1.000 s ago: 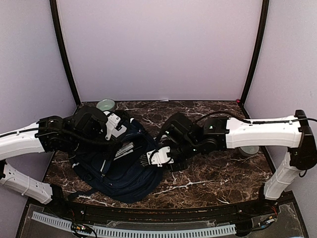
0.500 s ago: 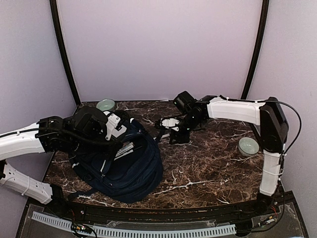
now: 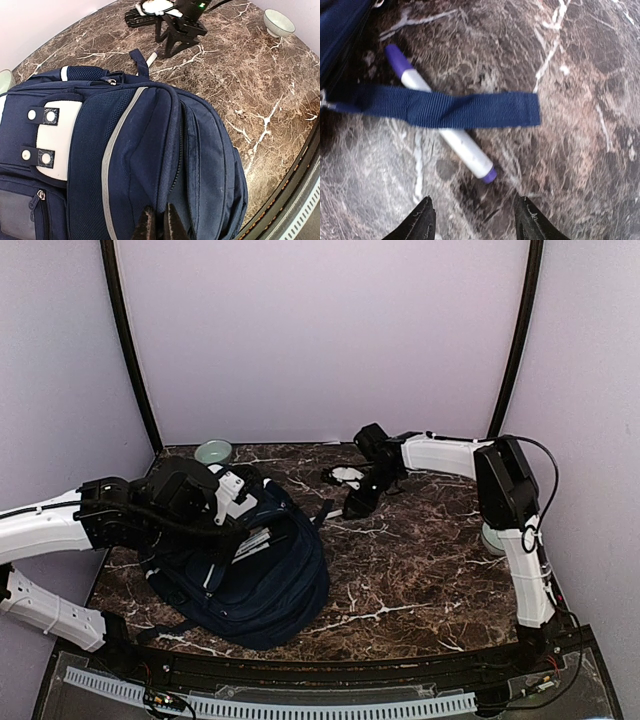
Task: Pack the student bag
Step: Move the pen to the upper front pocket of the bag.
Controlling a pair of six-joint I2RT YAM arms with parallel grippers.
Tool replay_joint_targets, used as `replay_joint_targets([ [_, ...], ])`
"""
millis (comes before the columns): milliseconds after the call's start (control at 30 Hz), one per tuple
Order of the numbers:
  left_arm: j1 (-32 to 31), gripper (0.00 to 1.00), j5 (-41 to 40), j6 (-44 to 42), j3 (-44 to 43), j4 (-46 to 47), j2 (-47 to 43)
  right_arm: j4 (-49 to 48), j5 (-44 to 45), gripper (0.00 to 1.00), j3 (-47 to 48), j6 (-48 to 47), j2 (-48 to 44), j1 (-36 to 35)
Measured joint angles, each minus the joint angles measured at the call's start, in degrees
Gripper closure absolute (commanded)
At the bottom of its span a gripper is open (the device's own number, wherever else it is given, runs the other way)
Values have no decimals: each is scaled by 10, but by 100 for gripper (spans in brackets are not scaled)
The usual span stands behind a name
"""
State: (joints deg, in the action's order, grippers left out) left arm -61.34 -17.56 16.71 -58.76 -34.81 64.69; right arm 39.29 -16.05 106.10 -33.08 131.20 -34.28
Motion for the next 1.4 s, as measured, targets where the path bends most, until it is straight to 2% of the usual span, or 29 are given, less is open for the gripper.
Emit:
replay_joint_targets([
  [133,0,100,2,0,5,5,0,2,-11,46,50,6,35,-2],
  [267,0,100,2,0,8,6,0,18,-32,53,101,7,75,-2],
  [433,0,100,2,1,10,7,-1,40,-54,67,133,5,101,-2],
  [567,0,100,2,4,15,9,-7,55,-61,82,133,-8,101,-2],
  [700,0,100,2,5,17,9,-11,59,-62,88,125,-26,98,-2],
  [867,0,100,2,5,17,9,-11,46,-50,91,40,-32,47,-2],
  [1267,0,100,1,5,20,9,-19,61,26,91,-243,-26,-149,-2],
  [1333,0,100,-1,5,21,9,-21,69,38,90,-280,-25,-176,-2],
  [1400,0,100,-2,4,21,9,-22,75,49,81,-302,-23,-193,-2],
])
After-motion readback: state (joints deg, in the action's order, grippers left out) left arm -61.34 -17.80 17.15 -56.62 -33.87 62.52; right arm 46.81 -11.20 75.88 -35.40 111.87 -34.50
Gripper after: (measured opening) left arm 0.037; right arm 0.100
